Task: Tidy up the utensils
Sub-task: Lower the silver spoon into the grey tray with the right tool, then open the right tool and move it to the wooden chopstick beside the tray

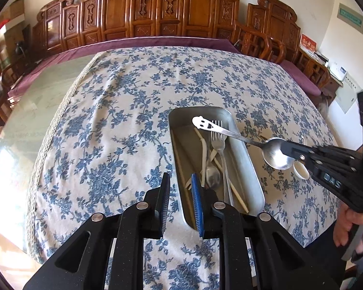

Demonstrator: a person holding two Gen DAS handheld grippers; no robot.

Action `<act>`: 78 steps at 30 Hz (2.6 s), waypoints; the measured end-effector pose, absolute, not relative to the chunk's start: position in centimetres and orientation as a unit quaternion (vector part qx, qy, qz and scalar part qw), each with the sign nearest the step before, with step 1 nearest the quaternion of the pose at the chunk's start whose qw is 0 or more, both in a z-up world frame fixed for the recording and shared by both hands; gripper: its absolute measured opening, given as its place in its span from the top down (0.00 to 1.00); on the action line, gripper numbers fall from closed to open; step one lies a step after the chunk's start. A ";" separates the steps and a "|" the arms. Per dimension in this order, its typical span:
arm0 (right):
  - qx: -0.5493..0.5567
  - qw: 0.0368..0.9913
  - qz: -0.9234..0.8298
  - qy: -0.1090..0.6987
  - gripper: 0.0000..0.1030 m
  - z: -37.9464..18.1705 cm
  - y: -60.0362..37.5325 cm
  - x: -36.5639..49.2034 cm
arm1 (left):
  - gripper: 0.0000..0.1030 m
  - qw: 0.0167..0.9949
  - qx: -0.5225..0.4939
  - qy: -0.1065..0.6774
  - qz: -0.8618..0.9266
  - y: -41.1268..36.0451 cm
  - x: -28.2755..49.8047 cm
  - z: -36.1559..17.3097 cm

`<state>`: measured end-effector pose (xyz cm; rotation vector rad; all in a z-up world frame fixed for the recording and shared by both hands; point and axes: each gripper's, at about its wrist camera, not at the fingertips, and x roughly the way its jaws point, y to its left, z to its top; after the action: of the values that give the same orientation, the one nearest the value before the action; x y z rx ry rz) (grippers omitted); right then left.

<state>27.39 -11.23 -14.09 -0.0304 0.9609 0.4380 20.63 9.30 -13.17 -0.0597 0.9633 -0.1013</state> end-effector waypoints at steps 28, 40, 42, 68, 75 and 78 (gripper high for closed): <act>-0.096 0.884 0.146 0.434 0.97 -15.7 -4.7 29.8 | 0.82 0.888 -0.037 0.457 -0.039 11.7 19.2 -13.1; -0.072 0.865 0.202 0.454 0.91 -16.6 -3.8 27.5 | 0.82 0.888 -0.035 0.456 -0.037 11.9 19.0 -12.8; -0.065 0.861 0.212 0.459 0.90 -16.8 -3.7 27.3 | 0.82 0.888 -0.035 0.456 -0.037 11.9 19.0 -12.8; -0.035 0.873 0.235 0.426 0.34 -14.4 -10.8 24.0 | 0.57 0.892 -0.034 0.448 -0.039 10.0 18.9 -12.0; -0.036 0.890 0.200 0.409 0.12 -13.4 -16.2 22.8 | 0.20 0.899 -0.035 0.435 -0.047 8.0 18.9 -11.8; -0.033 0.893 0.187 0.409 0.12 -13.5 -18.5 22.4 | 0.13 0.898 -0.038 0.435 -0.052 7.3 19.1 -11.9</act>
<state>22.35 -18.49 -13.46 -0.0683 0.8482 0.3888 19.13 7.29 -11.86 -0.0787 0.9010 -0.1086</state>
